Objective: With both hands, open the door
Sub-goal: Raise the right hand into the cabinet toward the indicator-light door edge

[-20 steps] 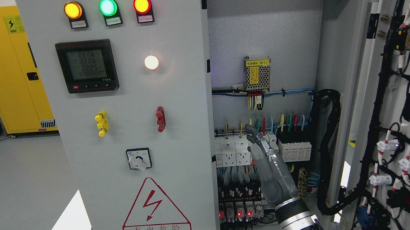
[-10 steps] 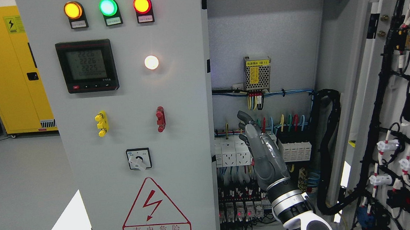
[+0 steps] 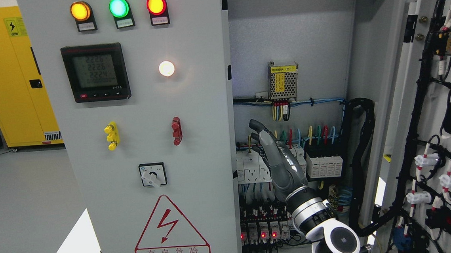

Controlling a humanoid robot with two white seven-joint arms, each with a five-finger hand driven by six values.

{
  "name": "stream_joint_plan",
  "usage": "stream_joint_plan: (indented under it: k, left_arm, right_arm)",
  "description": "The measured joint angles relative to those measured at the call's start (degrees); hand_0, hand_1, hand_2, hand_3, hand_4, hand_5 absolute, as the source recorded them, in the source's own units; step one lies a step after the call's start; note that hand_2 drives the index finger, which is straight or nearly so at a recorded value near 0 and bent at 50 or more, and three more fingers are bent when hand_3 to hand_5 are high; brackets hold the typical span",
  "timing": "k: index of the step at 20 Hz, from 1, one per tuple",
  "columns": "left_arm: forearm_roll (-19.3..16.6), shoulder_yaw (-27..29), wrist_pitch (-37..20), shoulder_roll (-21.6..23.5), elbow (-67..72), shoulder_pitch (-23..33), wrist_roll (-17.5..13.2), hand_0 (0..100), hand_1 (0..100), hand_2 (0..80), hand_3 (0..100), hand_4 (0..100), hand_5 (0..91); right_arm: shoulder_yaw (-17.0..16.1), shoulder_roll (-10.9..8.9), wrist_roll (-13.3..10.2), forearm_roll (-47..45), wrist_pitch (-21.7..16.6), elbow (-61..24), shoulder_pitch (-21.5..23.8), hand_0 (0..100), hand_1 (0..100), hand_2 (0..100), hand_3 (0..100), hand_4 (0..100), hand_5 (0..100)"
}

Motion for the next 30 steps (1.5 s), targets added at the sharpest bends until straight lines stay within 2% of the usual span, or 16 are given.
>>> stream_joint_plan:
  k: [5, 11, 16, 20, 28, 30]
  left_arm:
    - [-0.1, 0.2, 0.0, 0.0, 0.0, -0.1, 0.0, 0, 0, 0.0, 2, 0, 0.0]
    - [-0.1, 0.4, 0.0, -0.1, 0.0, -0.1, 0.0, 0, 0, 0.0, 2, 0, 0.0]
    - [-0.1, 0.5, 0.0, -0.1, -0.3, -0.1, 0.0, 0, 0, 0.0, 2, 0, 0.0]
    - [-0.2, 0.6, 0.0, -0.1, -0.5, -0.1, 0.0, 0, 0, 0.0, 2, 0, 0.0]
    - [-0.2, 0.6, 0.0, -0.1, -0.8, -0.1, 0.0, 0, 0, 0.0, 2, 0, 0.0]
    - [-0.2, 0.6, 0.0, -0.1, -0.9, -0.1, 0.0, 0, 0, 0.0, 2, 0, 0.0]
  right_arm:
    - [-0.5, 0.01, 2.1, -0.2, 0.0, 1.4, -1.2, 21, 7, 0, 0, 0, 0]
    - [-0.9, 0.04, 2.9, -0.3, 0.0, 2.7, -2.0, 21, 7, 0, 0, 0, 0]
    - [-1.1, 0.08, 5.3, -0.4, 0.0, 3.3, -2.4, 21, 7, 0, 0, 0, 0]
    - [-1.4, 0.14, 6.0, -0.6, 0.0, 4.0, -3.0, 21, 7, 0, 0, 0, 0]
    - [-2.0, 0.12, 6.4, -5.3, 2.8, 5.1, -4.3, 21, 7, 0, 0, 0, 0]
    - [-2.1, 0.10, 7.8, -5.9, 3.0, 5.4, -4.6, 21, 7, 0, 0, 0, 0]
